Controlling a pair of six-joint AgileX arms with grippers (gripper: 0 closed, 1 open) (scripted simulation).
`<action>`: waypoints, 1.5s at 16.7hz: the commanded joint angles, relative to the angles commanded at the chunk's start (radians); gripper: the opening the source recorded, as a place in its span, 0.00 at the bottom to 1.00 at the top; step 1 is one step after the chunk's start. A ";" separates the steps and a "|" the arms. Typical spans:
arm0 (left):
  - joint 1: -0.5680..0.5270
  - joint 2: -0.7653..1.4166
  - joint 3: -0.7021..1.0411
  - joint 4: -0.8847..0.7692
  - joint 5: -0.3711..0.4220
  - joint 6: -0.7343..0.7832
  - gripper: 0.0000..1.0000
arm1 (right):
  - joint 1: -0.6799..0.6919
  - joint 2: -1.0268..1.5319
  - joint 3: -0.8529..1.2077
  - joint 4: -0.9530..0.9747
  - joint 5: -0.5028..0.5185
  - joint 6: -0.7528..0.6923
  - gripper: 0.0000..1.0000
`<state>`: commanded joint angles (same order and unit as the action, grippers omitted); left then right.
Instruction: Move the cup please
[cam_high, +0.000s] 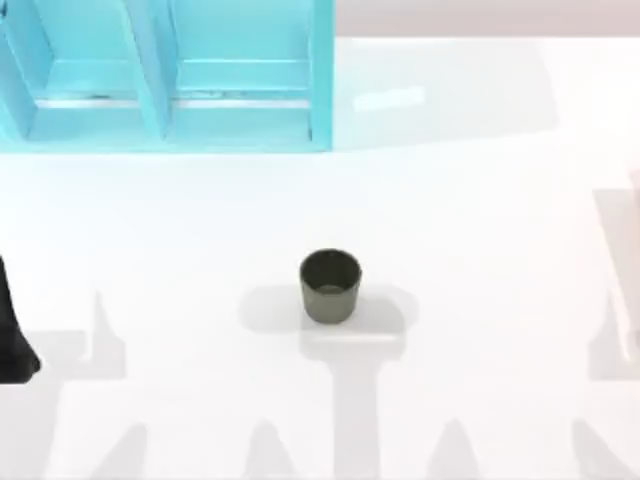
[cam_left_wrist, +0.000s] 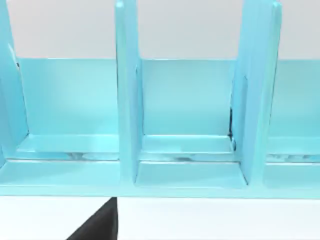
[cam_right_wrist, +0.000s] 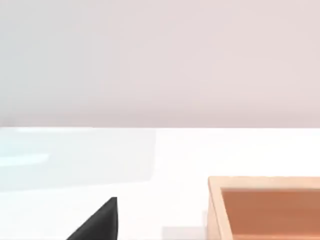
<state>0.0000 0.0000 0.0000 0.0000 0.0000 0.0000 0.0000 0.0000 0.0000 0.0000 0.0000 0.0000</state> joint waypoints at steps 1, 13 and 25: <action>0.000 0.000 0.000 0.000 0.000 0.000 1.00 | 0.000 0.000 0.000 0.000 0.000 0.000 1.00; -0.070 0.679 0.611 -0.438 -0.079 -0.293 1.00 | 0.000 0.000 0.000 0.000 0.000 0.000 1.00; -0.421 1.953 1.704 -1.221 -0.060 -0.660 1.00 | 0.000 0.000 0.000 0.000 0.000 0.000 1.00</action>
<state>-0.4214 1.9526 1.7036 -1.2207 -0.0604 -0.6597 0.0000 0.0000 0.0000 0.0000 0.0000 0.0000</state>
